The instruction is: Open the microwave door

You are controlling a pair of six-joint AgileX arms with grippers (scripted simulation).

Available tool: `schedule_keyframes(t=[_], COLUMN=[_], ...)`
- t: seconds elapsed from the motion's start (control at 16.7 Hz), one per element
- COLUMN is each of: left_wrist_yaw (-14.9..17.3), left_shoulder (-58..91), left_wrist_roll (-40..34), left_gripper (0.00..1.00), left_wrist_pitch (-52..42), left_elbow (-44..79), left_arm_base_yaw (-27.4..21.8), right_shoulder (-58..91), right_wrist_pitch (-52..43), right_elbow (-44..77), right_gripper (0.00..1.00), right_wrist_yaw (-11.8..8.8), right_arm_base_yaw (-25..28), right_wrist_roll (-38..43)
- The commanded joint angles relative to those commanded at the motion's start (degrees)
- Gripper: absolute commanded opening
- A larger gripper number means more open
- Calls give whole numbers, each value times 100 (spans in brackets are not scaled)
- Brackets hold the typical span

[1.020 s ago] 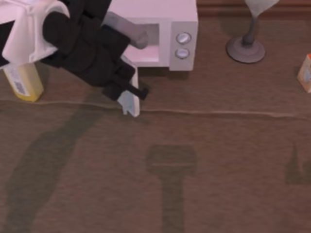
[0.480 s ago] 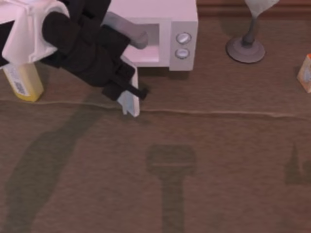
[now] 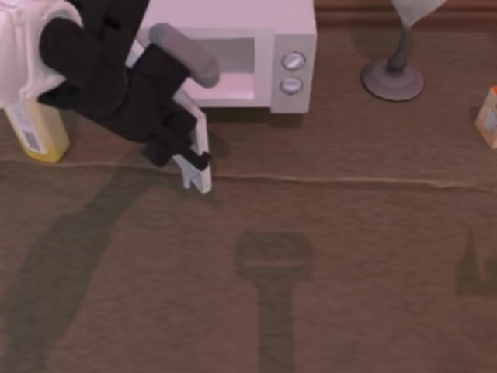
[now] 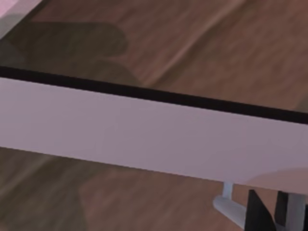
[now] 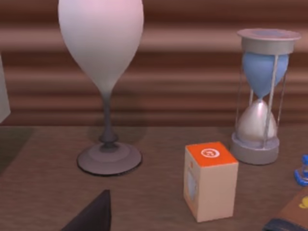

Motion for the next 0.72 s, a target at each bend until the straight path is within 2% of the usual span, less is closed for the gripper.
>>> schedule_keyframes(t=[0.72], left_wrist_yaw=[63], left_shoulder=[-31], left_wrist_roll=[121], left_gripper=[0], left_wrist_pitch=[-20], left_elbow=[-32], left_arm_base_yaw=[52], right_shoulder=[0], right_wrist_pitch=[0], right_elbow=[0], right_gripper=[100], right_wrist_yaw=[0], right_arm_base_yaw=[0], right_wrist_roll=[0])
